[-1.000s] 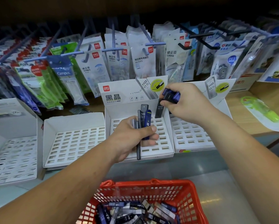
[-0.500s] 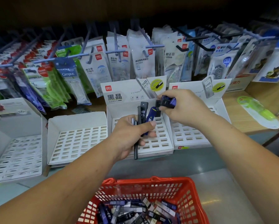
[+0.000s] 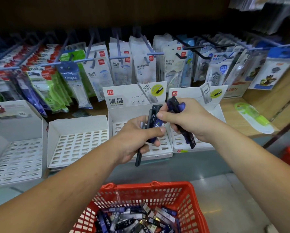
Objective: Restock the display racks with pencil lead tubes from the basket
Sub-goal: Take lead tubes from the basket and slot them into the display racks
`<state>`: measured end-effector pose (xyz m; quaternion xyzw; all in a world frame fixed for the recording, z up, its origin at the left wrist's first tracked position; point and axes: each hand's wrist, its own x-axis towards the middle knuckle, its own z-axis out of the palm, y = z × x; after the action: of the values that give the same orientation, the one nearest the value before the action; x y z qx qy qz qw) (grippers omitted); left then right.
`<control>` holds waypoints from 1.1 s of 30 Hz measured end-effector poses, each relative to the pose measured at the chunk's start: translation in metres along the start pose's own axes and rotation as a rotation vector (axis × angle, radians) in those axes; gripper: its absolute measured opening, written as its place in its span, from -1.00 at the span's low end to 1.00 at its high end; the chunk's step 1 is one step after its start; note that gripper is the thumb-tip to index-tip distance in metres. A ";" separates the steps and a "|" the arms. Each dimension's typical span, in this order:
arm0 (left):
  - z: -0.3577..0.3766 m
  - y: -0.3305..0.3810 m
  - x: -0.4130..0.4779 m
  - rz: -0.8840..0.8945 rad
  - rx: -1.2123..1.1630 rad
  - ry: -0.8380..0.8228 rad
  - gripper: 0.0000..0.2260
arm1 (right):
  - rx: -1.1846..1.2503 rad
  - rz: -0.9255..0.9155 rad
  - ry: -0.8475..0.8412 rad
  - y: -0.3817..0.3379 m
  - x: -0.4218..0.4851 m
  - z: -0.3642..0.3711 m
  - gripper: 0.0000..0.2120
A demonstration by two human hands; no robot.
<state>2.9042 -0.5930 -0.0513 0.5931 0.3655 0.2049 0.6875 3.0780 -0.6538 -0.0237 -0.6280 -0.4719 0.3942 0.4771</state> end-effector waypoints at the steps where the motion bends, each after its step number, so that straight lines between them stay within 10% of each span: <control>1: 0.003 0.000 0.000 0.000 0.037 -0.018 -0.80 | -0.006 -0.014 -0.018 -0.001 -0.002 0.000 -0.90; 10: 0.028 -0.005 0.009 0.142 0.397 0.116 -0.75 | 0.013 0.019 -0.015 0.005 -0.010 -0.013 -0.76; 25: 0.031 -0.015 0.017 0.085 0.284 0.077 -0.78 | 0.087 0.017 0.089 0.017 -0.008 -0.029 -0.79; 33: 0.024 -0.015 0.023 0.106 0.365 0.248 -0.89 | -0.052 -0.081 0.431 0.014 -0.001 -0.068 -0.88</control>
<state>2.9344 -0.5958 -0.0711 0.6964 0.4465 0.2426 0.5067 3.1450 -0.6711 -0.0212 -0.6902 -0.3941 0.2191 0.5660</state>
